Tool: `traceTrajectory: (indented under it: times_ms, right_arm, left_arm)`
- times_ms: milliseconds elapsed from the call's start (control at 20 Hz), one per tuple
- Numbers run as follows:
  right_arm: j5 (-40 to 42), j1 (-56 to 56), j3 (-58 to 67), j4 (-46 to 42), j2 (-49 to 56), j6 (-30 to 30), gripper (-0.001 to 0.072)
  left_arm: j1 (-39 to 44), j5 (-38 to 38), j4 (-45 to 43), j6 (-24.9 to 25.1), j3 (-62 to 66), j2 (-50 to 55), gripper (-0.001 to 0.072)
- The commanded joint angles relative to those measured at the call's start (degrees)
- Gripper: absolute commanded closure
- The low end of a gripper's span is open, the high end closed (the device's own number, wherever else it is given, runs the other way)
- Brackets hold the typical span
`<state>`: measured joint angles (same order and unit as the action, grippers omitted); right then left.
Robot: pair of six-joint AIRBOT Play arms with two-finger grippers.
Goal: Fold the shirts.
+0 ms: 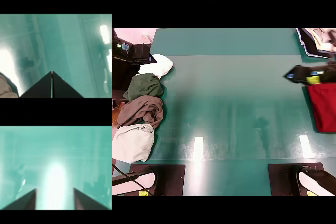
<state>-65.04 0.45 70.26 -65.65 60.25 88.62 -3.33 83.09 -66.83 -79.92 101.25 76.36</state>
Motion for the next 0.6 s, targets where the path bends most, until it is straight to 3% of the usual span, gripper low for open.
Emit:
traceTrajectory:
  times_ms: [0,50,550]
  right_arm:
    - [2.47,14.51,0.59,1.14,2.05,-0.04,0.0514]
    - [2.51,16.31,0.59,1.18,3.04,-0.02,0.0693]
    - [1.86,18.25,0.52,1.51,5.38,-0.07,0.069]
  left_arm:
    - [0.02,-0.68,-0.02,-0.04,0.0,0.04,0.0683]
    - [0.02,-0.7,0.0,-0.04,0.0,0.04,0.0684]
    - [0.02,-1.68,0.0,-0.04,0.0,0.04,0.0684]
